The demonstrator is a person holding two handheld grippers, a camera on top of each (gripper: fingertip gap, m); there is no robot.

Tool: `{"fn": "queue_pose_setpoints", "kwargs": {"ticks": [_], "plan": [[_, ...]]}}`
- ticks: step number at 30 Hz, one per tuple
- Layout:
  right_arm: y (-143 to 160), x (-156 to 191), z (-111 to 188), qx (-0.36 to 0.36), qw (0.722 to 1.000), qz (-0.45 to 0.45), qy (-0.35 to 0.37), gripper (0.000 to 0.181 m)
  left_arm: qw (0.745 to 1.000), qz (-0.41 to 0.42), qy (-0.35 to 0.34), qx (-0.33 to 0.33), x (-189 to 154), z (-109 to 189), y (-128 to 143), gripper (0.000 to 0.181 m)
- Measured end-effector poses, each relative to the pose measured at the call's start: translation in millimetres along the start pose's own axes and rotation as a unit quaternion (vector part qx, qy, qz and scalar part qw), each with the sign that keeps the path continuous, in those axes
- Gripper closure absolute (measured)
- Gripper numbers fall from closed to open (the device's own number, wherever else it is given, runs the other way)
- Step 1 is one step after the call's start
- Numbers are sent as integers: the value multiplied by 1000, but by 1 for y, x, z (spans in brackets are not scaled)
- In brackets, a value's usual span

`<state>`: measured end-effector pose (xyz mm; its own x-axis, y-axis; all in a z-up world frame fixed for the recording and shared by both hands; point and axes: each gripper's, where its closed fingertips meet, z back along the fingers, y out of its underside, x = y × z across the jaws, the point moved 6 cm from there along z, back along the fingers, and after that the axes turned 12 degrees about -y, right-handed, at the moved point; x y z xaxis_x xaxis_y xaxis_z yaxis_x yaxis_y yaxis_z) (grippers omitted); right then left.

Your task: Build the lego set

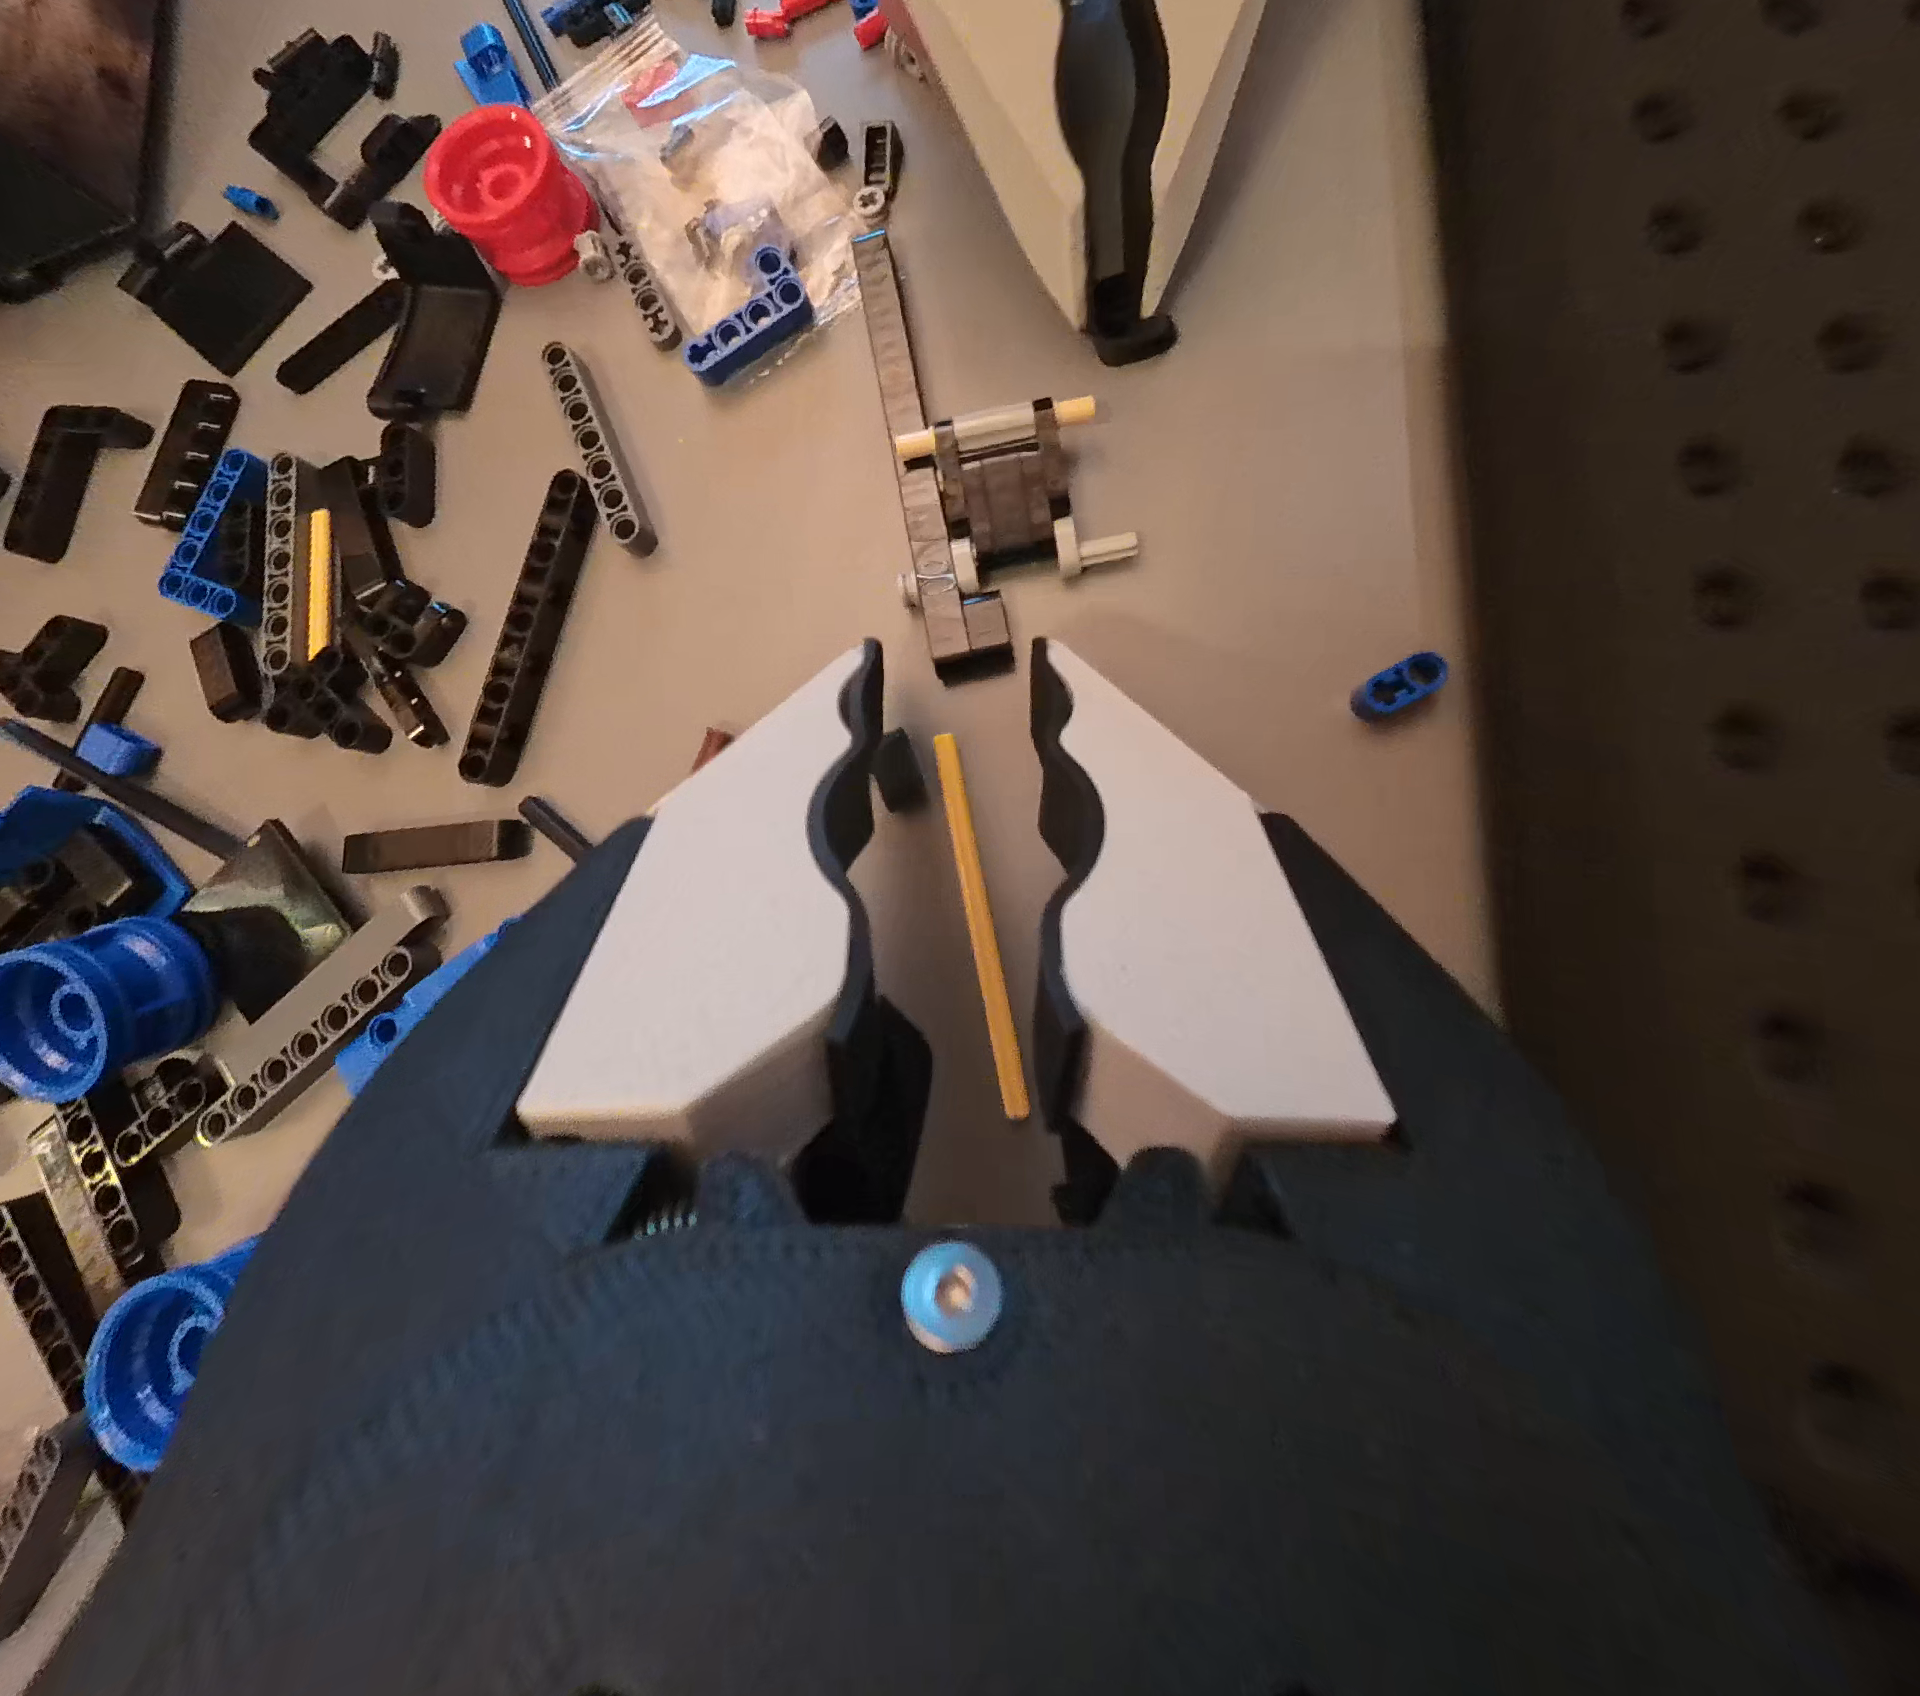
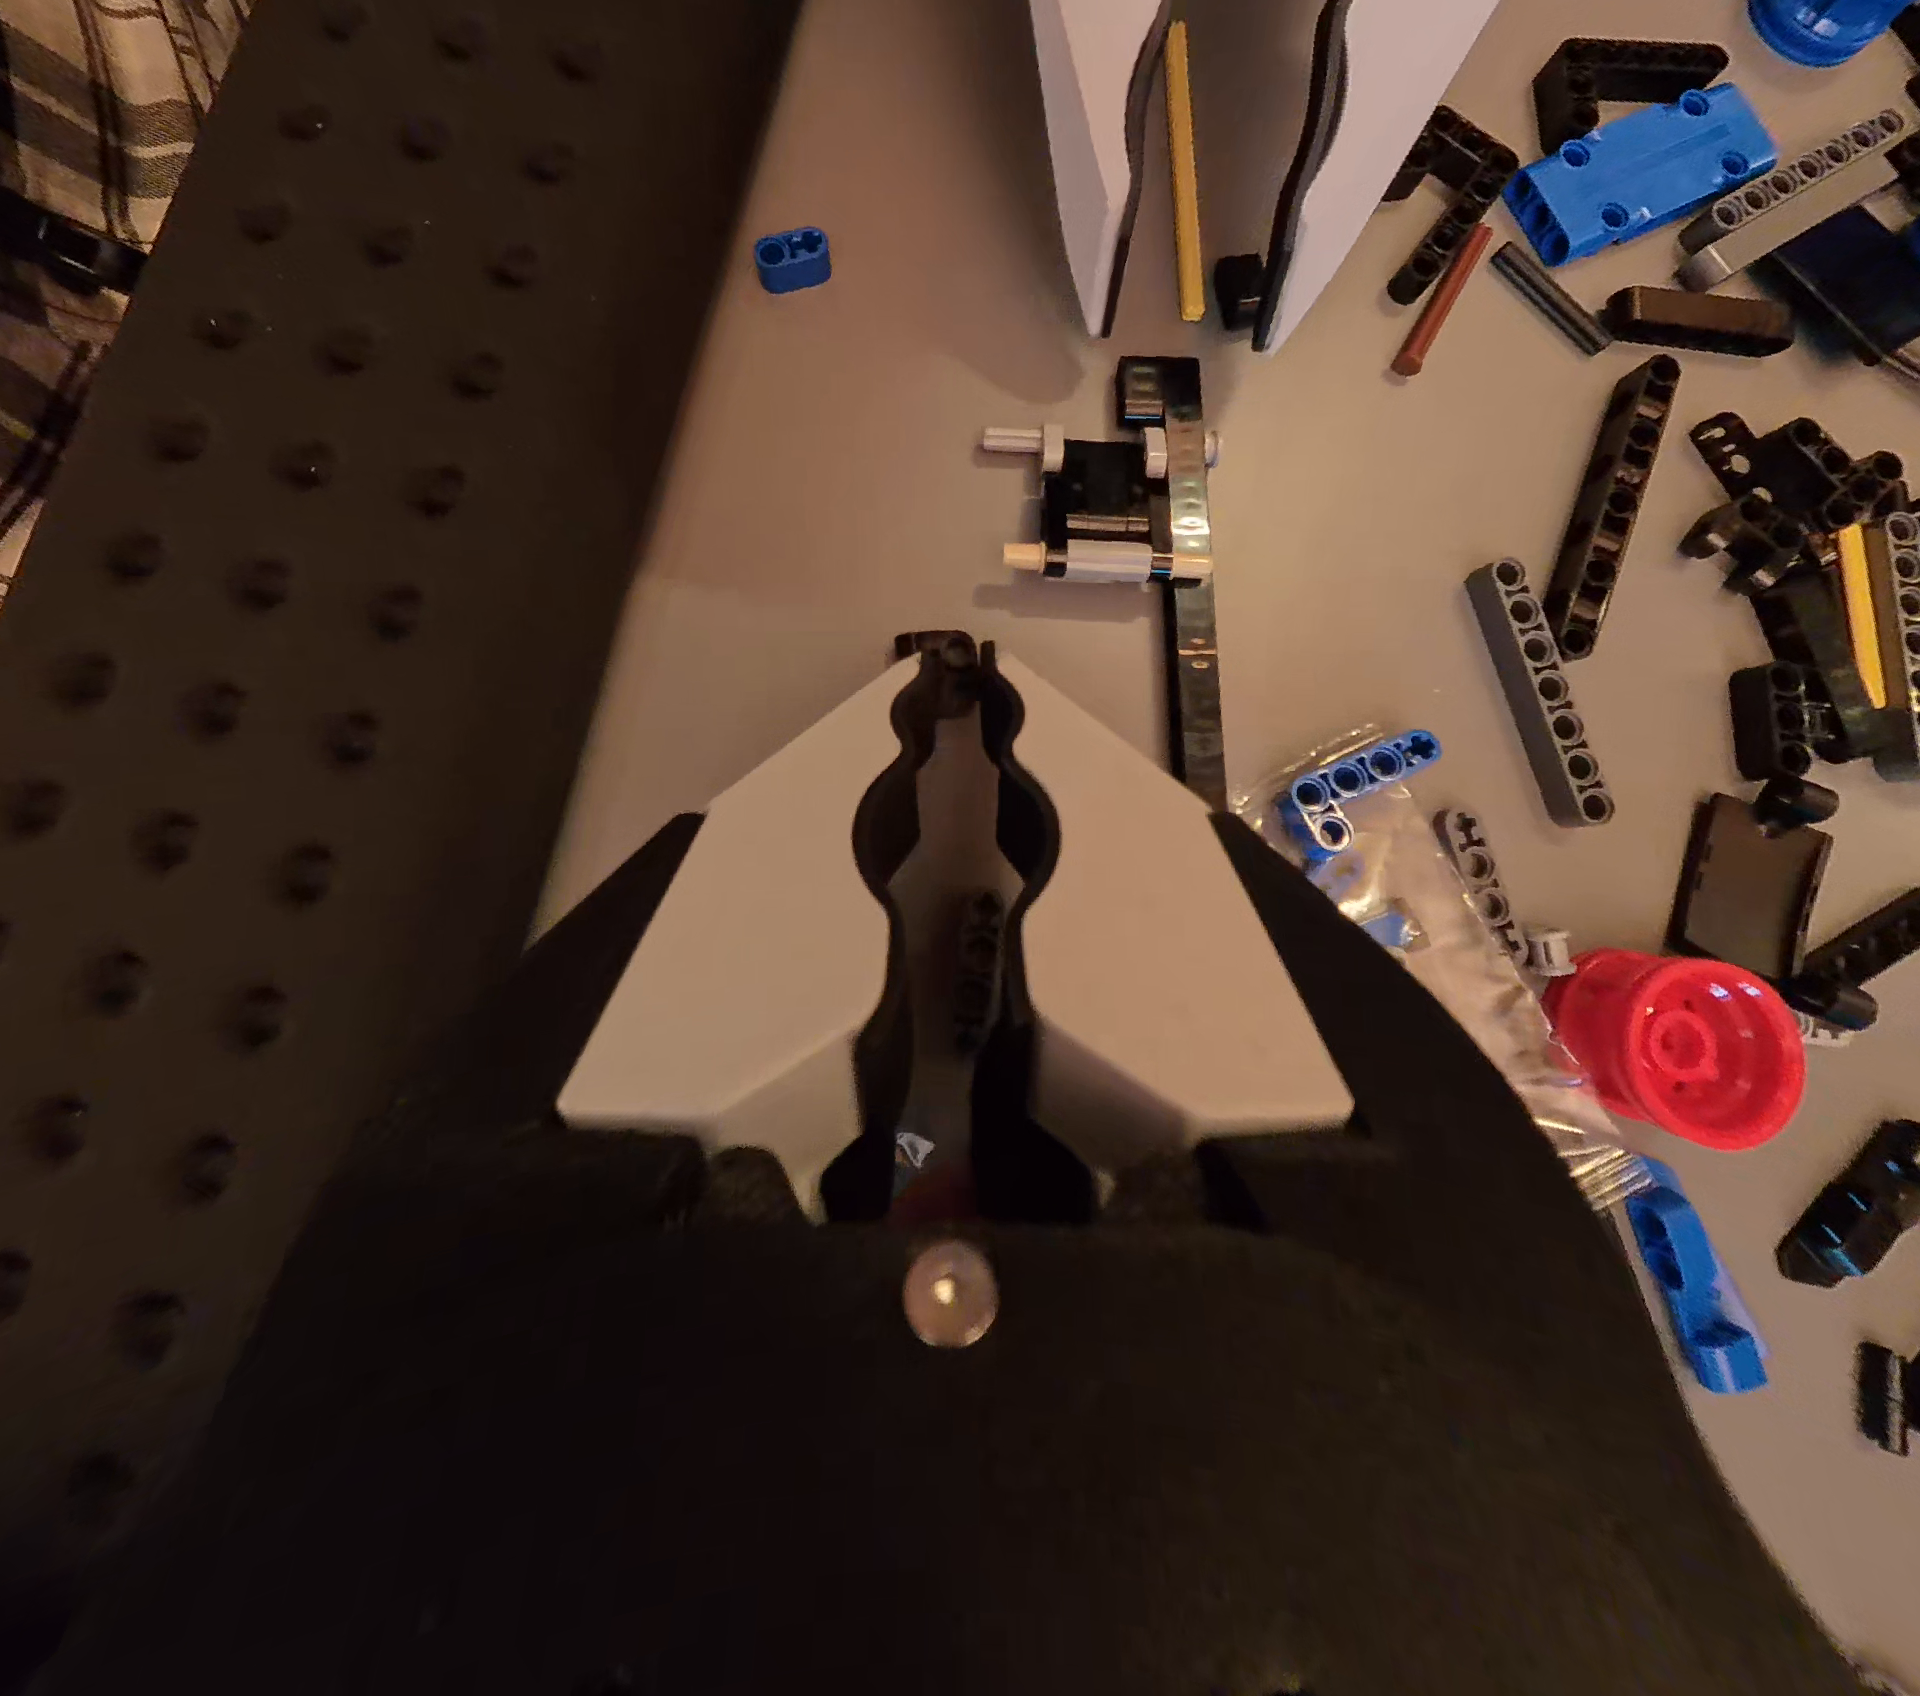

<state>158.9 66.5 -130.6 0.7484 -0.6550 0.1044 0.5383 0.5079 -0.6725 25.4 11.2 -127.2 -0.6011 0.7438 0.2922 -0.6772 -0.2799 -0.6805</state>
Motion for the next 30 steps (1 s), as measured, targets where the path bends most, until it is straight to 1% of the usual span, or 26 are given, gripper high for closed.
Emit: {"fn": "queue_pose_setpoints", "kwargs": {"ticks": [3, 8, 14, 17, 23, 28, 30], "plan": [[0, 0, 0, 0, 1000, -1, 0, 174, 1000, -3, 4, 15, -2, -2, 4, 155], [0, -1, 1, 0, 1000, -1, 1, 174, 1000, 1, 25, 3, -7, -1, 1, 157], [0, -1, 3, -6, 1000, -3, 3, 173, 1000, 10, 8, 1, 0, 4, 2, 155], [0, 0, 1, -4, 1000, -5, -3, 173, 1000, -1, 18, 20, -5, -2, 5, 155], [1, 0, 1, -2, 1000, -4, -4, 174, 999, -5, 46, 6, -15, -4, -2, 156], [1, 0, 1, -2, 1000, -2, -1, 174, 999, -2, 34, -6, -11, -1, -4, 156], [0, 0, 2, -5, 1000, -1, 0, 175, 1000, -2, 30, 0, -10, -2, -2, 155]]}}
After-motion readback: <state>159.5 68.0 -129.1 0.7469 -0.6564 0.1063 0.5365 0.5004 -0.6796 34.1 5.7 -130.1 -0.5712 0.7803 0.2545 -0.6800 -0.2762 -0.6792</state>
